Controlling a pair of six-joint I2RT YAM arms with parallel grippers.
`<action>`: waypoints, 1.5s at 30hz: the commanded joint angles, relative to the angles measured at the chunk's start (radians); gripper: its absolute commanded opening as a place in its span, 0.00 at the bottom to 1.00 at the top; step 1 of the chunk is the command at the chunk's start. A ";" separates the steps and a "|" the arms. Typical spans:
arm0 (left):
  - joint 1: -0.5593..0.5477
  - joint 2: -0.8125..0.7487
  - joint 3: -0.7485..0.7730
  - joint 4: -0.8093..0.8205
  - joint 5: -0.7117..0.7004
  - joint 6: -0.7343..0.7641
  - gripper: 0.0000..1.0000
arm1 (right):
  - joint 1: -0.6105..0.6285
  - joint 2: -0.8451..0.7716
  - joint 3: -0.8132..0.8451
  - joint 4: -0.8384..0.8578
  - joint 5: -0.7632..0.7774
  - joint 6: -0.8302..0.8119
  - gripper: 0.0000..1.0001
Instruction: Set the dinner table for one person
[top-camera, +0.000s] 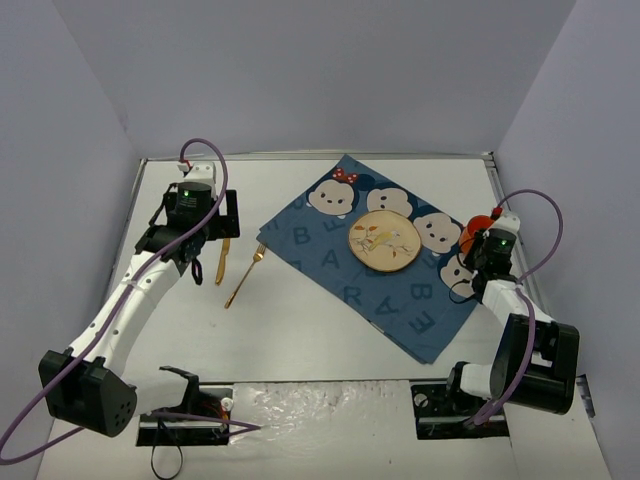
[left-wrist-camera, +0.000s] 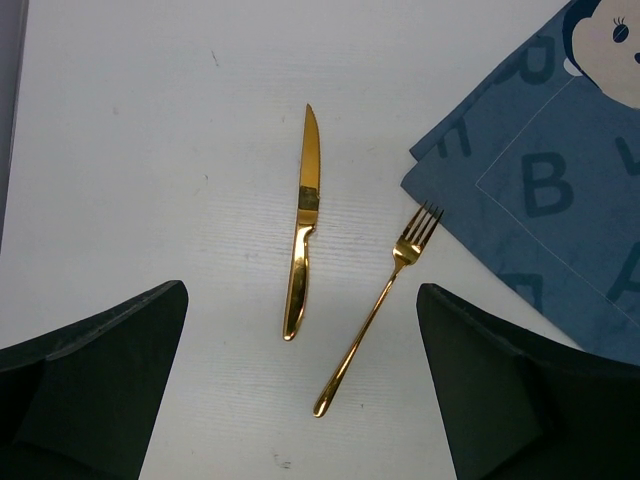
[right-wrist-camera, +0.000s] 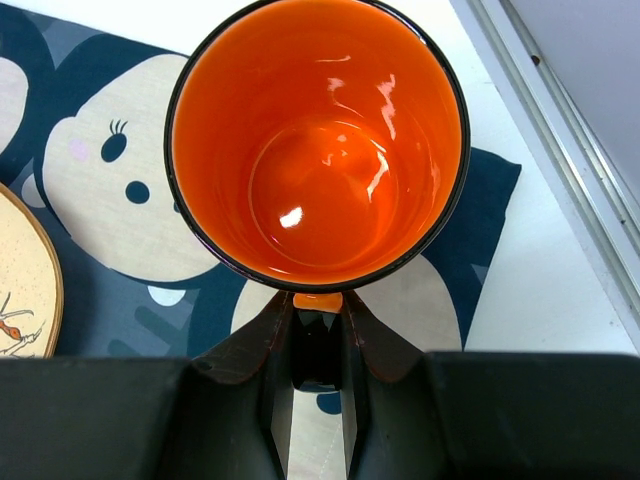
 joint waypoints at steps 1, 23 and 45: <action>0.004 -0.012 0.009 0.065 0.001 0.011 0.97 | -0.007 0.011 0.007 0.169 -0.002 -0.001 0.00; 0.001 0.010 -0.015 0.092 0.010 0.007 0.97 | -0.007 -0.141 -0.026 0.041 0.039 0.099 0.86; -0.024 0.257 -0.131 0.099 0.367 0.084 0.63 | 0.189 -0.528 0.027 0.006 -0.349 0.273 1.00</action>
